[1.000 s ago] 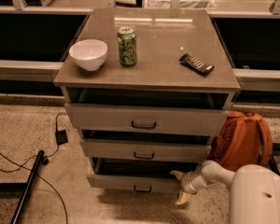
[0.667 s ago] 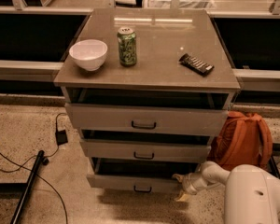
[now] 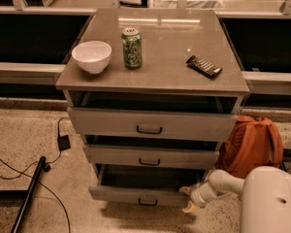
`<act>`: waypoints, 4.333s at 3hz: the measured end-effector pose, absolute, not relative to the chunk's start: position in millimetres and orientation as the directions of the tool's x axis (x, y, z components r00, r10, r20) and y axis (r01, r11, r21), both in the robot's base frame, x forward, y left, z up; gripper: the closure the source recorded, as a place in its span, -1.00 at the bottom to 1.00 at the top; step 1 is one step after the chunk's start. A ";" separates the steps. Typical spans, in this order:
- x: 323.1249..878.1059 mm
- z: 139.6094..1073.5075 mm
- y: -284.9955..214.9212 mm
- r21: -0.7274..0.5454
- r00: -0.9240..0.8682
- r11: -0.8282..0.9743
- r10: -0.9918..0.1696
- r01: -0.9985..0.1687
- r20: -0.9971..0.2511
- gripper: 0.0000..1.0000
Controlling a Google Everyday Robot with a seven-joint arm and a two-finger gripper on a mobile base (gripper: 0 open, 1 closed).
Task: Open bottom drawer
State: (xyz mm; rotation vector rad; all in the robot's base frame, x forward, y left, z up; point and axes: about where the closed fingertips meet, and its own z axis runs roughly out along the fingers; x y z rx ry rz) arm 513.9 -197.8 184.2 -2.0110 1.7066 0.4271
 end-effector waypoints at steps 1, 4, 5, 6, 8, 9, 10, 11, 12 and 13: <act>498.6 190.8 -196.3 -0.129 0.196 -0.151 -0.841 -0.980 -0.504 -0.02; 412.8 233.4 -185.3 -0.051 0.222 -0.232 -0.812 -0.971 -0.539 -0.06; 439.9 251.1 -170.3 -0.153 0.288 -0.245 -0.791 -0.957 -0.539 -0.04; 478.0 249.8 -154.0 -0.232 0.320 -0.229 -0.787 -0.945 -0.527 0.31; 526.3 163.3 -158.8 -0.234 0.254 -0.146 -0.800 -0.961 -0.544 1.00; 500.8 135.4 -159.0 -0.111 0.221 -0.191 -0.805 -0.975 -0.551 1.00; 466.5 133.2 -163.0 -0.006 0.182 -0.219 -0.795 -0.976 -0.578 1.00; 467.0 133.3 -162.6 -0.005 0.182 -0.219 -0.795 -0.976 -0.579 1.00; 444.7 149.2 -170.5 0.038 0.146 -0.213 -0.777 -0.976 -0.612 1.00; 441.0 183.9 -177.1 -0.001 0.135 -0.180 -0.734 -0.984 -0.666 1.00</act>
Offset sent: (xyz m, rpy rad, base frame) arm -0.1334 0.0148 0.0127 -0.0615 0.2580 0.1965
